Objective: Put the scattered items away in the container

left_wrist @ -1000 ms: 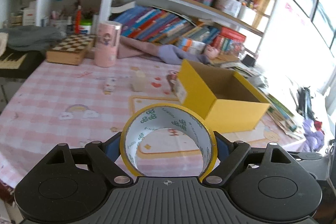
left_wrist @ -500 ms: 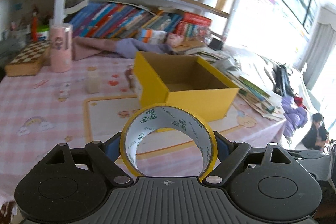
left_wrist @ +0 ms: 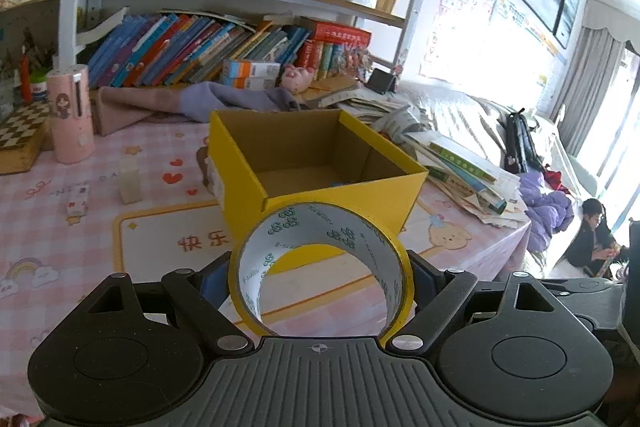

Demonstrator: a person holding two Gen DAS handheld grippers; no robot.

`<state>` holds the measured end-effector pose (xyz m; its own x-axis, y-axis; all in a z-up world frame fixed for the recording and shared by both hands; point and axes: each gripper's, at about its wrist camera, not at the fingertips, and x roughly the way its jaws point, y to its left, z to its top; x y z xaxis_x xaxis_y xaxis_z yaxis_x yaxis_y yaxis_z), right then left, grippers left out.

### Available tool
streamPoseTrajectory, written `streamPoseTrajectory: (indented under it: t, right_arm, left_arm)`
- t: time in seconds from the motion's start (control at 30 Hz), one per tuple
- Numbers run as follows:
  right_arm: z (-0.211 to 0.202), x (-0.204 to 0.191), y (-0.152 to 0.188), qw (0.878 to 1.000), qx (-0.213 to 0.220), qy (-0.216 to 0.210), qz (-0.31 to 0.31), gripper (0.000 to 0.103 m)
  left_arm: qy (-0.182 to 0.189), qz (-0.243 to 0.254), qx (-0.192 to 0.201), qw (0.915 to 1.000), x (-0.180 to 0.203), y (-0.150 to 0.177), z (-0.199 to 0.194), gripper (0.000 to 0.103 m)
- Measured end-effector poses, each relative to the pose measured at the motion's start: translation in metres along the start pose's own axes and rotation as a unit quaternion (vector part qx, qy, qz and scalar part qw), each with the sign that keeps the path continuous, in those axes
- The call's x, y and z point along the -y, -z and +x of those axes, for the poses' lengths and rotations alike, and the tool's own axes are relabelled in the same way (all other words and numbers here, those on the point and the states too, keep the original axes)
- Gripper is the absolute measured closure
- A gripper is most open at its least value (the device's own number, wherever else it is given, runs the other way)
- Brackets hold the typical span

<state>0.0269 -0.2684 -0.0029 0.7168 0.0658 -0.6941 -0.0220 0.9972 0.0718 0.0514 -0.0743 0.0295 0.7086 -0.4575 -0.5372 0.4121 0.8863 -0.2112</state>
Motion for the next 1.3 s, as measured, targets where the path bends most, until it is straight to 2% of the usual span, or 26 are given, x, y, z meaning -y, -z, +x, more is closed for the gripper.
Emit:
streamPoseTrajectory:
  t: [0.37, 0.6, 0.8, 0.9, 1.1, 1.2, 1.3]
  right_arm:
    - [0.007, 0.017, -0.034, 0.999, 0.041, -0.007, -0.020, 0.061]
    - [0.022, 0.030, -0.084, 0.996, 0.079, -0.025, -0.041, 0.061]
    - [0.050, 0.046, -0.132, 0.991, 0.101, -0.046, -0.074, 0.061]
    - [0.072, 0.053, -0.150, 0.990, 0.092, -0.057, -0.091, 0.060]
    - [0.132, 0.058, -0.171, 0.986, 0.043, -0.079, -0.140, 0.060]
    - [0.160, 0.053, -0.178, 0.980, 0.019, -0.088, -0.177, 0.060]
    - [0.188, 0.046, -0.185, 0.968, -0.007, -0.099, -0.232, 0.060]
  left_arm:
    - [0.005, 0.025, 0.054, 0.9983, 0.014, -0.034, 0.013, 0.016]
    - [-0.007, 0.040, 0.088, 0.9953, 0.018, -0.071, 0.036, 0.016]
    - [-0.028, 0.039, 0.102, 0.9936, 0.016, -0.103, 0.067, 0.016]
    - [-0.045, 0.046, 0.093, 0.9936, 0.016, -0.113, 0.089, 0.016]
    - [-0.077, 0.053, 0.049, 0.9944, 0.009, -0.119, 0.138, 0.016]
    - [-0.091, 0.067, 0.025, 0.9933, 0.006, -0.118, 0.160, 0.016]
    - [-0.098, 0.081, 0.001, 0.9919, 0.001, -0.120, 0.182, 0.015]
